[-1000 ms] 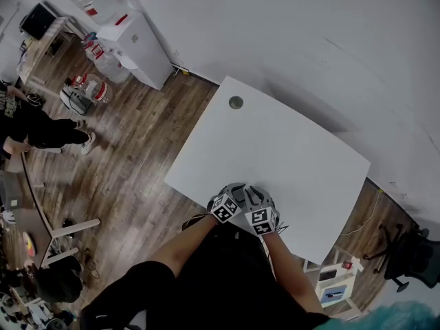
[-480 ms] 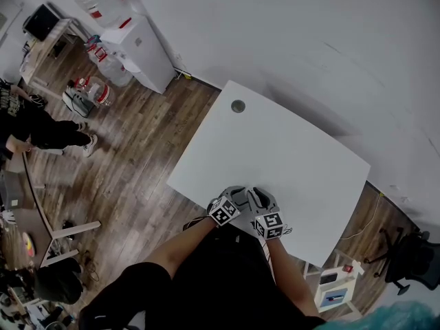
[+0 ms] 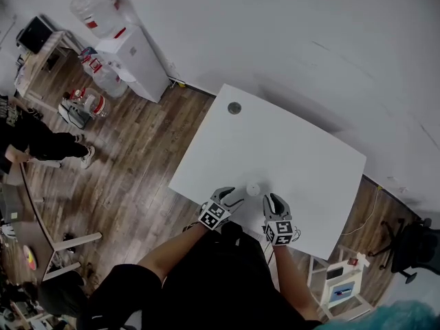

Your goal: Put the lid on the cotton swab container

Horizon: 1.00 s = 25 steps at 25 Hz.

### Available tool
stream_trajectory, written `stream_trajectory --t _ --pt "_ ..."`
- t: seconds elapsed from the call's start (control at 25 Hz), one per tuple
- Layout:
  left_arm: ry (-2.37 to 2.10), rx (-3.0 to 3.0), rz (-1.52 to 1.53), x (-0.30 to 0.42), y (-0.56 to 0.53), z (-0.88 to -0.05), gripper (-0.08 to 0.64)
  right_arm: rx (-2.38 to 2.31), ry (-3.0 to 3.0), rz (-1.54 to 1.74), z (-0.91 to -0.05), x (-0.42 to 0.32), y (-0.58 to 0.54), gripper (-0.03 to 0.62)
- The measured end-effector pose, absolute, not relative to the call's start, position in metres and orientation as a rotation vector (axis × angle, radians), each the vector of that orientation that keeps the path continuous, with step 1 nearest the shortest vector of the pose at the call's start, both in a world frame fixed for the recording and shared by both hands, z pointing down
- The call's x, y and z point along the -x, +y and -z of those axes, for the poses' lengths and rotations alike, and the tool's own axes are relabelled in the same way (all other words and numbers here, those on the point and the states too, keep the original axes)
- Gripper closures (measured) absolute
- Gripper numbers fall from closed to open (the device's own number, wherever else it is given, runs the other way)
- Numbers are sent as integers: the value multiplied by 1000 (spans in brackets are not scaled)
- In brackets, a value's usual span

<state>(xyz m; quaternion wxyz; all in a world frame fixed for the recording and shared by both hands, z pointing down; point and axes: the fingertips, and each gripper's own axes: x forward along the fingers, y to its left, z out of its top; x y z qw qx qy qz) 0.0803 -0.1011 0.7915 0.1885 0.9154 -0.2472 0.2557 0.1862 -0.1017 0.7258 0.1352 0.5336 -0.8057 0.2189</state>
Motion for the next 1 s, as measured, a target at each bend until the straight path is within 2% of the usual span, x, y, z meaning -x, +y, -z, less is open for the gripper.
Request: stream_trajectory --t 0.16,0.36,0.4,0.68,1.0 --pt "-774 -2539 -682 -51 -95 -768 319 -1563 -2330 -628 -705 -169 -78 508" --pt "-725 -2595 -512 -20 -65 -720 514 -1609 -2338 -642 -676 -127 -46 508" --pt "-705 -2610 -485 -12 -55 -712 532 -1637 -2349 -659 -668 -116 -39 508" --pt "-677 -2599 -338 57 2 -651 548 -1842 -2303 -637 -616 -32 19 508" --pt "-657 -2672 -220 84 36 -592 548 -1996 -2143 -518 -574 14 64 509"
